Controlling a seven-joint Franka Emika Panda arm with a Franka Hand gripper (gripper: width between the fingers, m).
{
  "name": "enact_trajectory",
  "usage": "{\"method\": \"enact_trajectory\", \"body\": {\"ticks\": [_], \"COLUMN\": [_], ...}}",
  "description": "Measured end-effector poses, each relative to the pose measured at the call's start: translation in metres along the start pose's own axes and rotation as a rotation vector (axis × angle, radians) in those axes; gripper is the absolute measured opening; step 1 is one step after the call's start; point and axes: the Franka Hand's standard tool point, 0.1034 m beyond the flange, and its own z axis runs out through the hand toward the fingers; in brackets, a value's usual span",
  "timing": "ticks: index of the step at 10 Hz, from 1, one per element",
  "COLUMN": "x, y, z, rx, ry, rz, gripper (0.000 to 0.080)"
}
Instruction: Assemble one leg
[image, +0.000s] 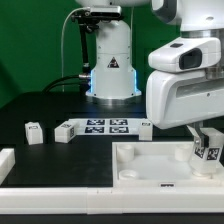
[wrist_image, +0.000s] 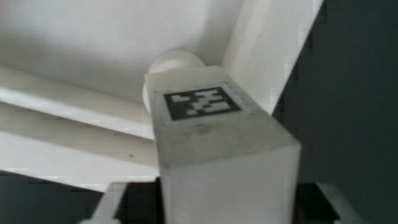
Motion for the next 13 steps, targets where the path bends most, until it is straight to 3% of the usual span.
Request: {"method": "enact_trajectory", "body": {"ticks": [4,7,8,10,13], "x": [0.000,-0.002,-0.003,-0.004,-0.003], "y": [0.002,0.010,0.014,0.014,0.019], "z": [0.000,-0.004,-0.003,-0.002,-0.001], "rx": [-0.001,0.028,0.026,0.061,0.091], "ry": [0.001,0.049,0.065,0.060,0.092], "rz": [0.048,0.443,0.599,0.865,1.191], "gripper": [0.0314,0.0314,0.0314,0.0313,0.0313]}}
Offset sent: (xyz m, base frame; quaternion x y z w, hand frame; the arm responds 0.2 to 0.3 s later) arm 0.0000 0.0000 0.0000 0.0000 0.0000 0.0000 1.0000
